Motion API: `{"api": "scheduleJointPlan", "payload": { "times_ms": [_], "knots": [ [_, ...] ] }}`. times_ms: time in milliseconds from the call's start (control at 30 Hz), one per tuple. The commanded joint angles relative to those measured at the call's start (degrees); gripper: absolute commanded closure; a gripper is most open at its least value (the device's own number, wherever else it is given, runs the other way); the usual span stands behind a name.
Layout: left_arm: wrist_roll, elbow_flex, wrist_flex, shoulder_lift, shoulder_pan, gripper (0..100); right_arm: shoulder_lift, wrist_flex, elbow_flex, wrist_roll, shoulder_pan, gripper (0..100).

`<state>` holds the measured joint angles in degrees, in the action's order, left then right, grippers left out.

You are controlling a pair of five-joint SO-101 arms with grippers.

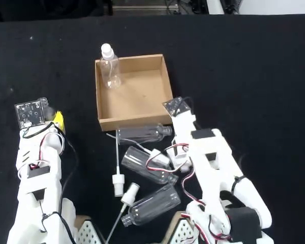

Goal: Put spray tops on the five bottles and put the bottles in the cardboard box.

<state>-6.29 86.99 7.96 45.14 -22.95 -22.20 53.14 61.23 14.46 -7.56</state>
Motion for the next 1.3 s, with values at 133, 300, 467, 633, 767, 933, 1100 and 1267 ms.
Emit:
{"api": "scheduleJointPlan", "payload": {
  "times_ms": [133, 300, 467, 633, 767, 933, 1100, 1267],
  "knots": [
    [0.7, -0.3, 1.2, 1.2, 0.5, 97, -4.3, 10.4, -16.8, 9.1, 20.1, 97.3],
    [0.7, -0.4, 1.3, 1.2, 0.5, 97, -3.2, 10.5, -22.7, 6.2, 32.0, 97.3],
    [0.7, -0.4, 1.3, 1.2, 0.3, 97, 3.9, 5.5, -22.7, -10.6, 34.4, 97.2],
    [0.6, -0.4, 1.3, 1.2, 0.3, 97, 13.1, 2.2, -23.2, -24.7, 34.1, 89.0],
    [0.6, -0.4, 1.3, 1.2, 0.3, 97, 16.0, 5.4, -26.3, -21.9, 31.6, 73.3],
    [0.6, -0.4, 1.3, 1.2, 0.3, 97, 14.5, 14.1, -33.5, -6.0, 29.4, 69.8],
    [0.6, -0.4, 1.3, 1.2, 0.3, 97, 13.8, 18.4, -37.5, 24.9, 31.7, 69.8],
    [0.6, -0.4, 1.3, 1.2, 0.3, 97, 13.9, 20.5, -33.8, 63.5, 34.9, 69.8]
  ]
}}
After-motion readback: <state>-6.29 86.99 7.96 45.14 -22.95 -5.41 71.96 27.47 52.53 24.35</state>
